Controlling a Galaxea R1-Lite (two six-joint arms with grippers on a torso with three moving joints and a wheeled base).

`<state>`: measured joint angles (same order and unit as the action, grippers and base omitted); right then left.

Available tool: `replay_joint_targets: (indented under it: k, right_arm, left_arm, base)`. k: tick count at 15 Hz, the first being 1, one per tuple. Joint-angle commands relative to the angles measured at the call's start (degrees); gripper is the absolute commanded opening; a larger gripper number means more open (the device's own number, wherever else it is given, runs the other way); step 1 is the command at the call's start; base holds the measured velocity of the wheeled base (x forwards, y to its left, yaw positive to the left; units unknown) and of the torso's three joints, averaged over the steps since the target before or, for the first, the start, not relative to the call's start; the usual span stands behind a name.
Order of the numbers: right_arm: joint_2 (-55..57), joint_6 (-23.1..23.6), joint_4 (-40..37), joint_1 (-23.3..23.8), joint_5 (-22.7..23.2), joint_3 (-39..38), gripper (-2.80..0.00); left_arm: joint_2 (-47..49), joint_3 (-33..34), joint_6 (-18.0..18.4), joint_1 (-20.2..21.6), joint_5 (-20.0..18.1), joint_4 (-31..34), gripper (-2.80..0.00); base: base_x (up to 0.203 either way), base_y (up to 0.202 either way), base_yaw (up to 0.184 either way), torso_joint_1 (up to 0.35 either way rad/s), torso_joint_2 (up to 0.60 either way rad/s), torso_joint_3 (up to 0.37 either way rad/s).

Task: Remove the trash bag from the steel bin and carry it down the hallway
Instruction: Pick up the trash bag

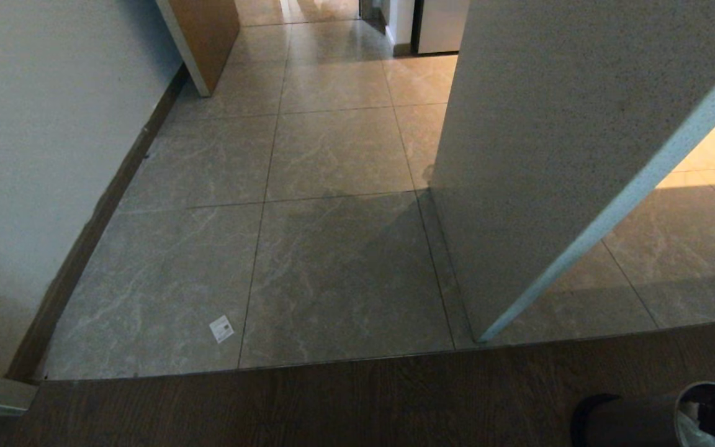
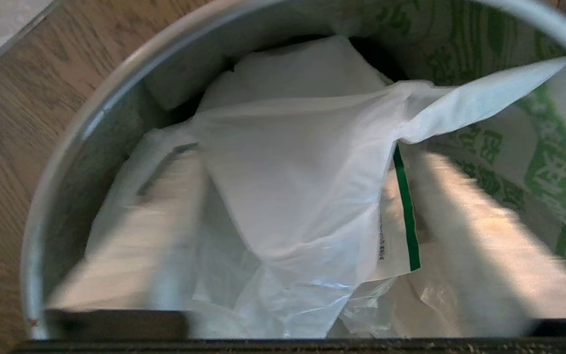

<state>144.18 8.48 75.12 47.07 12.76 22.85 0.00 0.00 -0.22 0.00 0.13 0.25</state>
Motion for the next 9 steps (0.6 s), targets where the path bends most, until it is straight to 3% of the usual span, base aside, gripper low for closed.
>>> replay_joint_targets:
  k: [1, 9]
  right_arm:
    - [0.1, 0.1, 0.4, -0.2, 0.0, -0.3, -2.8]
    - [-6.3, 0.1, 0.4, -1.3, 0.4, -5.0, -2.8]
  left_arm:
    - [0.0, 0.0, 0.0, 0.0, 0.0, 0.0, -2.8]
    - [0.0, 0.0, 0.0, 0.0, 0.0, 0.0, -2.8]
  base:
    - [0.0, 0.0, 0.0, 0.0, 0.0, 0.0]
    - [0.0, 0.0, 0.0, 0.0, 0.0, 0.0]
